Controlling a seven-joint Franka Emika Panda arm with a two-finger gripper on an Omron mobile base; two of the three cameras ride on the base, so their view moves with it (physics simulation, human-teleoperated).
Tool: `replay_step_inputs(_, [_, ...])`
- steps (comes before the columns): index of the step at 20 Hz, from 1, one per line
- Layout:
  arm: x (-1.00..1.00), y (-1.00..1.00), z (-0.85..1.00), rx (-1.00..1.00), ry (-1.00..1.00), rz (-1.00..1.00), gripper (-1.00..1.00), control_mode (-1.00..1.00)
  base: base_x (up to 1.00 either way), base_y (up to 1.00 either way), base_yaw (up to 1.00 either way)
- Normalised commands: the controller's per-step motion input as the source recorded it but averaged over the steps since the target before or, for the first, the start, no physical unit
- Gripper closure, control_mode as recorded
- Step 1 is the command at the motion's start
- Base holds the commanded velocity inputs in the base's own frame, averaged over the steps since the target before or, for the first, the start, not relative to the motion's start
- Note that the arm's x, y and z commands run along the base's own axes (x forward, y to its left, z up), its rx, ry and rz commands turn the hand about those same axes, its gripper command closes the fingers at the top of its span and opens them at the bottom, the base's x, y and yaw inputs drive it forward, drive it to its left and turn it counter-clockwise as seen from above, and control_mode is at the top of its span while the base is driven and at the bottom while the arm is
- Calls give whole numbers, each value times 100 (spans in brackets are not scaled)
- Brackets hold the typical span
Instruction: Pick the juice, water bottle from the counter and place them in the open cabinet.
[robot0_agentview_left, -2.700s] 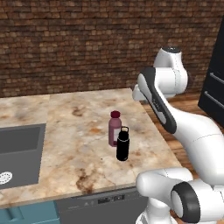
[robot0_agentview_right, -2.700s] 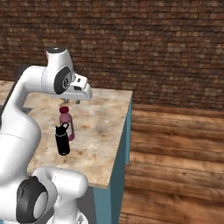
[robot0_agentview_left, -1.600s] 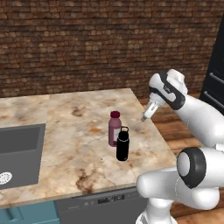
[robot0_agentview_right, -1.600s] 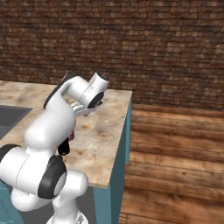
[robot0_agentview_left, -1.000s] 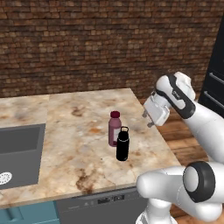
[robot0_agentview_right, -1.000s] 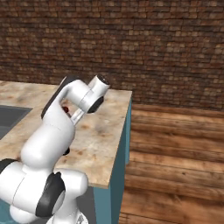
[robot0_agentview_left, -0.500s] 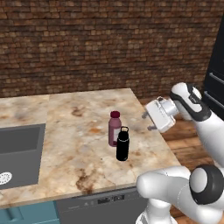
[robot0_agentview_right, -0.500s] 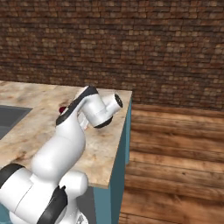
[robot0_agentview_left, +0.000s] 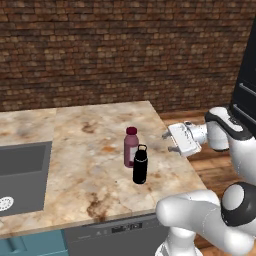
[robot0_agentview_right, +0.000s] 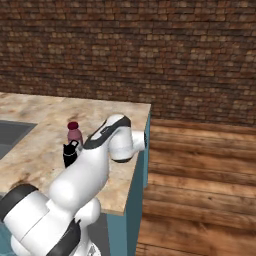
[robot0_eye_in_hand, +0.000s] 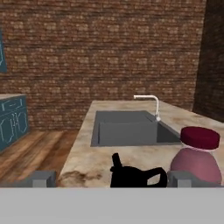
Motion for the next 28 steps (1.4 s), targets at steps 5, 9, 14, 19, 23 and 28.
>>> replay_step_inputs(5, [7, 0, -16, 0, 13, 0, -100, -100, 0, 0, 0])
replay_step_inputs(9, [20, 0, -42, -6, 2, 0, -100, -100, 0, 0, 0])
replay_step_inputs(14, [8, 1, -54, -3, 0, 0, -100, -100, 0, 0, 0])
replay_step_inputs(19, [2, 0, -42, -2, 0, 0, -100, -100, 0, 0, 0])
replay_step_inputs(23, [-2, 12, -27, 0, 0, 0, -100, -100, 0, 0, 0])
replay_step_inputs(28, [-2, 34, -25, 0, 0, 1, -100, -100, 0, 0, 0])
